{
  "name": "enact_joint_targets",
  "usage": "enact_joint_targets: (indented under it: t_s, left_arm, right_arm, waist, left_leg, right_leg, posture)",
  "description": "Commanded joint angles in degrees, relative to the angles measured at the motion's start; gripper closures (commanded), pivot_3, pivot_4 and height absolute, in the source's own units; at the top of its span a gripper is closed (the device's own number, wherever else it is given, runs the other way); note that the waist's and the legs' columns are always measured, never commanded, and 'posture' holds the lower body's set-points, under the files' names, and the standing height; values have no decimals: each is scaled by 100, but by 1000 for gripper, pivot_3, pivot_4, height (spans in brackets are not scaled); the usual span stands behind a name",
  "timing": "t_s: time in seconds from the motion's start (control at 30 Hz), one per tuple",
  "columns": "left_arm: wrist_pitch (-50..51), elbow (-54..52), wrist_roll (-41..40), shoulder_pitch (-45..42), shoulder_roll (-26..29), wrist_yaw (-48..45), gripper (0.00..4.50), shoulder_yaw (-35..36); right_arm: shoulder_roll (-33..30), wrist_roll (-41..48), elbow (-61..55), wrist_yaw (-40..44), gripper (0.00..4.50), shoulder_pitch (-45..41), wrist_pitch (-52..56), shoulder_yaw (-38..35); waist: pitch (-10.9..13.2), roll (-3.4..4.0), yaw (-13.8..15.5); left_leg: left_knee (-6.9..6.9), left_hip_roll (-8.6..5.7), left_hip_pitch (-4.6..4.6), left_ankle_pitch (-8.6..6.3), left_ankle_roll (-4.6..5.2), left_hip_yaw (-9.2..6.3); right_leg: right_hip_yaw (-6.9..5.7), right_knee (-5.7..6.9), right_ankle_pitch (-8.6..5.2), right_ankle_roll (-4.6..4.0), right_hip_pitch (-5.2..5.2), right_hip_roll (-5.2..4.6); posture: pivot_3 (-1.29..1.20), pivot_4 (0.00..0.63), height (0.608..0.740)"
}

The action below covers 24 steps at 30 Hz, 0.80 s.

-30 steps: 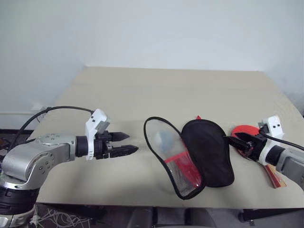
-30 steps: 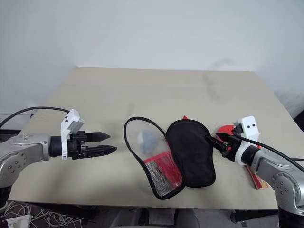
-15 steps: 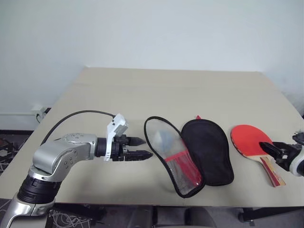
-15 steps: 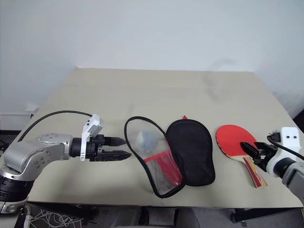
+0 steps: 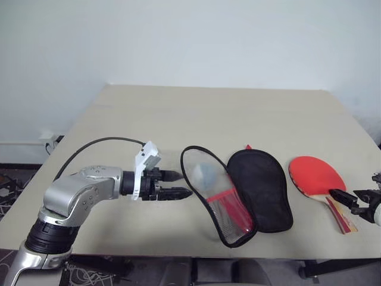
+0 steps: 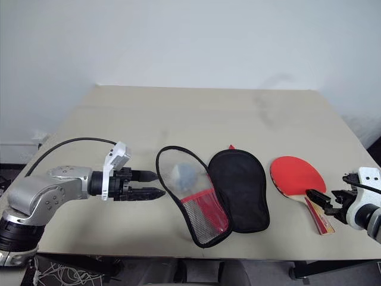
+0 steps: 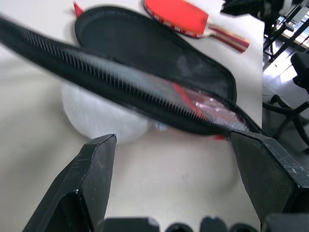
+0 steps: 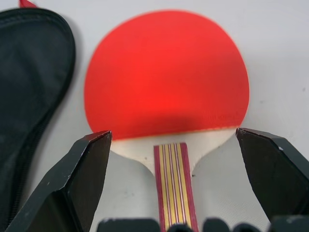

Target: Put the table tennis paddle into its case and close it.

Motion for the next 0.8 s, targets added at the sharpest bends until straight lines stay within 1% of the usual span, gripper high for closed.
enact_joint_targets:
  t_s: [0.03, 0.13, 0.27, 0.47, 0.6, 0.8]
  left_arm:
    - [5, -358, -225, -301, 154, -17, 542, 396]
    - [100, -446, -352, -507, 150, 36, 542, 514]
    - [231, -504, -417, -681, 34, 208, 542, 441]
    - [344, -554, -354, -975, -652, 731, 542, 50]
    - [179, -495, -60, -1027, -760, 703, 542, -372]
    - [48, -307, 213, -1212, -1131, 697, 542, -828]
  right_arm:
    - [-197, -161, 130, 111, 41, -248, -196, 103]
    - [-209, -277, 281, 166, 41, -401, -259, 230]
    - [-235, -424, 410, 284, 41, -428, -342, 406]
    - [-226, -484, 479, 423, 41, -431, -399, 470]
    - [-294, -529, 474, 575, 41, -304, -386, 508]
    - [-409, -654, 445, 823, 41, -113, -435, 631]
  waist:
    - [0, 0, -2]
    - [0, 0, 0]
    - [0, 0, 8]
    - [2, -4, 9]
    - [1, -2, 1]
    - [1, -2, 8]
  left_leg:
    - [0, 0, 0, 0, 0, 0]
    - [0, -1, 0, 0, 0, -1]
    - [2, -9, 1, 4, 7, -6]
    - [12, -15, 0, 8, 14, -12]
    - [19, -15, 3, 10, 17, -9]
    - [27, -15, 3, 11, 19, -8]
  right_leg:
    - [0, 0, 0, 0, 1, 0]
    - [0, 0, 1, 1, 2, 1]
    - [0, 0, 2, 4, 9, 1]
    - [1, 0, 10, 18, 25, 1]
    - [5, 0, 15, 26, 33, 2]
    - [8, 0, 16, 26, 33, 1]
  posture:
    - [0, 0, 688]
    - [0, 0, 688]
    - [0, 0, 688]
    - [0, 0, 688]
    - [0, 0, 688]
    - [0, 0, 688]
